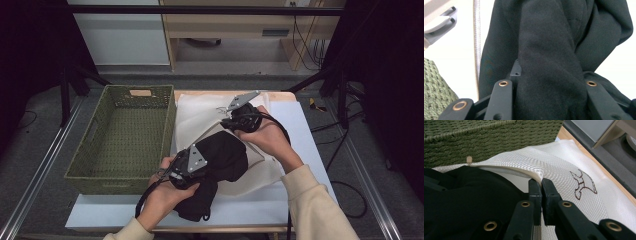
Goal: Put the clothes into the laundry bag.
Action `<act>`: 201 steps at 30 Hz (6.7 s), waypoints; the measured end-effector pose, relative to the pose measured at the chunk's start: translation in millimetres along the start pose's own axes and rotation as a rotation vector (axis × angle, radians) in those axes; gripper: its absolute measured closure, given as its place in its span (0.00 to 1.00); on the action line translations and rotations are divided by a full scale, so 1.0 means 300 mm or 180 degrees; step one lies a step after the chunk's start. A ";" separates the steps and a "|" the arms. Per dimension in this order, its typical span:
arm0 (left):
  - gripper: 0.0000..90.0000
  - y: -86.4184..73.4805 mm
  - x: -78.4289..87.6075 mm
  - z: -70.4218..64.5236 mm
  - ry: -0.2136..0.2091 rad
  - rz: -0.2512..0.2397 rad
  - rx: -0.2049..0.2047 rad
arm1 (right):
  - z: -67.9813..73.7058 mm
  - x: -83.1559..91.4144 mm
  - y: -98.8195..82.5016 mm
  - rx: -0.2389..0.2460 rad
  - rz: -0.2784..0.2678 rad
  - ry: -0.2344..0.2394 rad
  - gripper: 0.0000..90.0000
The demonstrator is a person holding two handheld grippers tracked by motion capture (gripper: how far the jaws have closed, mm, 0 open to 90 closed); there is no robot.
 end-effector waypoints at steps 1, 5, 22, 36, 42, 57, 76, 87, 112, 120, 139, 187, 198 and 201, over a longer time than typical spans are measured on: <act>0.68 -0.001 -0.008 0.003 0.0023 -0.0003 -0.0015 | 0.001 0.000 0.001 -0.0002 -0.0002 0.0001 0.97; 0.68 -0.001 -0.019 0.004 0.0036 0.0010 -0.0003 | 0.001 0.000 0.001 0.0005 -0.0003 -0.0003 0.97; 0.67 0.002 -0.093 -0.014 0.0114 0.0103 0.0068 | 0.006 -0.005 0.002 0.0003 -0.0027 0.0015 0.97; 0.67 0.010 -0.154 0.014 0.0350 0.0083 0.0121 | 0.014 0.000 0.003 -0.0001 -0.0041 0.0021 0.97; 0.67 0.010 -0.191 0.018 0.0451 0.0051 0.0148 | 0.016 0.004 0.008 0.0008 -0.0042 0.0029 0.97; 0.66 -0.016 -0.277 0.023 0.0527 -0.0098 0.0256 | 0.024 -0.012 0.003 0.0004 -0.0026 0.0057 0.97; 0.65 -0.034 -0.292 0.023 0.0594 -0.0236 0.0318 | 0.028 -0.025 -0.007 -0.0005 -0.0023 0.0081 0.97; 0.47 -0.022 -0.315 0.026 0.0611 -0.0380 0.0409 | 0.030 -0.029 -0.014 -0.0020 -0.0014 0.0097 0.97; 0.51 0.025 -0.006 -0.004 0.0140 -0.0860 0.0591 | 0.071 -0.017 -0.036 -0.0018 -0.0111 -0.0078 0.97; 0.64 -0.006 0.025 0.008 0.0012 -0.0745 0.0712 | 0.080 -0.005 -0.034 -0.0053 -0.0249 -0.0154 0.97; 1.00 -0.056 0.092 -0.028 -0.0178 -0.0771 0.0680 | 0.089 -0.011 -0.061 -0.0073 -0.0222 -0.0159 0.97; 1.00 -0.276 0.002 -0.139 -0.0278 -0.0113 0.0538 | 0.116 -0.022 -0.050 -0.0036 -0.0203 -0.0144 0.97; 1.00 -0.295 -0.073 -0.131 -0.0164 0.0071 0.0452 | 0.120 -0.027 -0.048 -0.0025 -0.0192 -0.0136 0.97; 1.00 -0.291 -0.087 -0.129 -0.0142 0.0077 0.0449 | 0.121 -0.028 -0.049 -0.0019 -0.0187 -0.0129 0.97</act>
Point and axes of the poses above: each handheld gripper's, and its own axes: x roughly backward along the jaws, y roughly out of its top, z roughly to its left, the point moved 8 cm from there along -x, roughly forward along the jaws, and after that the axes turned 9 degrees about x, right-handed, at the moved point
